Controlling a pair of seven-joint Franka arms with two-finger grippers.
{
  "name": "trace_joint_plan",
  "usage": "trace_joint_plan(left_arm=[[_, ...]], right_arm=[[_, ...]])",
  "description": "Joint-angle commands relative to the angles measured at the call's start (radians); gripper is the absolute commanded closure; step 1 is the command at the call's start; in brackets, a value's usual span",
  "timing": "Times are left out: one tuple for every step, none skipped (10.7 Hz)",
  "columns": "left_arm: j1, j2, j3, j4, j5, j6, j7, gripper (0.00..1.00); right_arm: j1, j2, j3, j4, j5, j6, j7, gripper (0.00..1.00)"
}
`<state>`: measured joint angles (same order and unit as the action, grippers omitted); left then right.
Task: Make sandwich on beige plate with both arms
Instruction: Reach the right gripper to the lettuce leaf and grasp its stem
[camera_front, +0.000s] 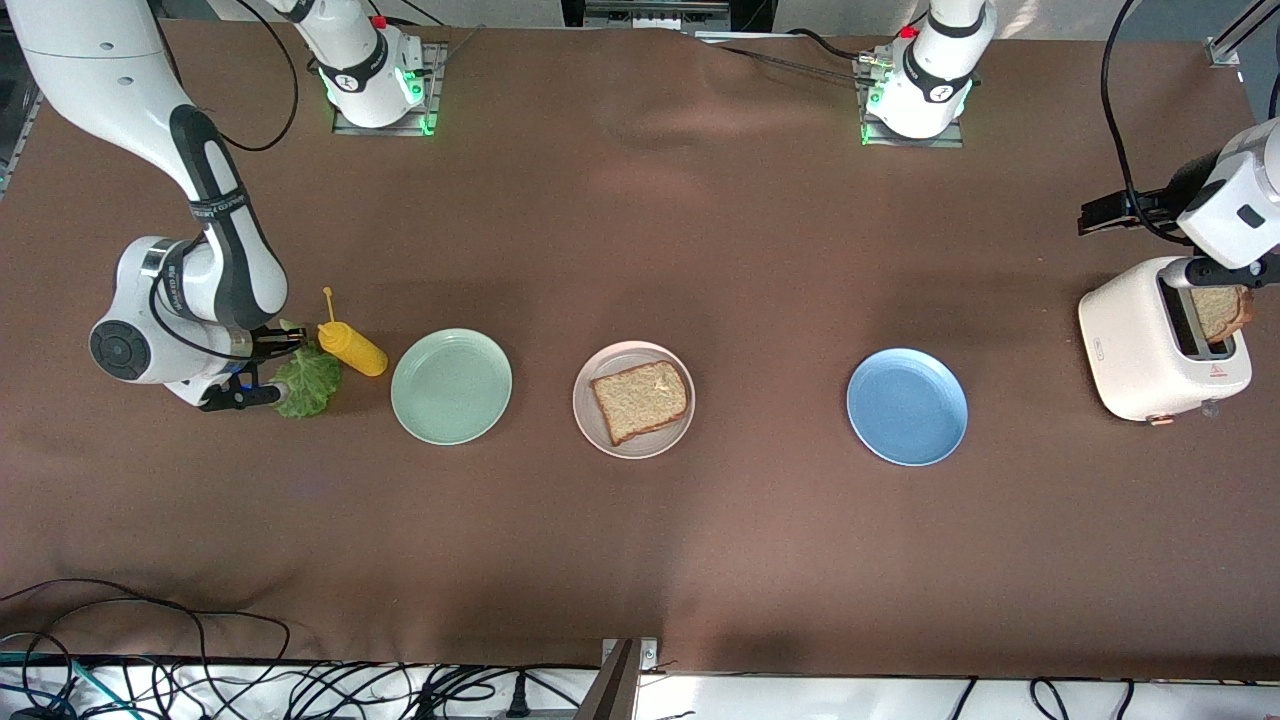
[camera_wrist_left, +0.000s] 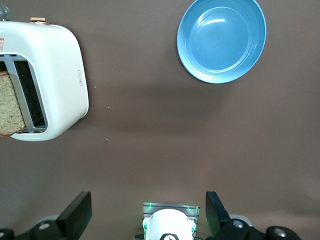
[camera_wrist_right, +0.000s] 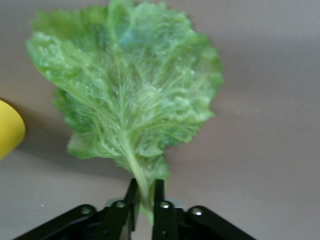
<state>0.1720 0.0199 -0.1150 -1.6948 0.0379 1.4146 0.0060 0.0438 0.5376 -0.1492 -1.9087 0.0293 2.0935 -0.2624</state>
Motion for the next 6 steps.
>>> trace_joint_plan(left_arm=[[0.006,-0.012,-0.008,-0.008,0.017,-0.006,-0.003,0.00],[0.006,-0.012,-0.008,-0.008,0.017,-0.006,-0.003,0.00],[0.006,-0.012,-0.008,-0.008,0.017,-0.006,-0.003,0.00],[0.007,-0.011,-0.008,-0.008,0.017,-0.006,-0.003,0.00],[0.007,-0.011,-0.006,-0.008,0.017,-0.006,-0.003,0.00],[0.007,-0.012,-0.006,-0.009,0.017,-0.008,-0.003,0.00]], right_arm=[[-0.004,-0.011,0.003,0.069,0.015,-0.083,-0.006,1.00],[-0.004,-0.011,0.003,0.129,0.015,-0.163,-0.005,1.00],[-0.001,-0.011,0.005,0.196,0.015,-0.255,0.000,1.00],[0.007,-0.011,0.007,0.271,0.018,-0.344,0.002,1.00],[0.010,-0.013,0.011,0.349,0.020,-0.415,0.017,1.00],[0.011,-0.013,0.014,0.434,0.020,-0.490,0.023,1.00]])
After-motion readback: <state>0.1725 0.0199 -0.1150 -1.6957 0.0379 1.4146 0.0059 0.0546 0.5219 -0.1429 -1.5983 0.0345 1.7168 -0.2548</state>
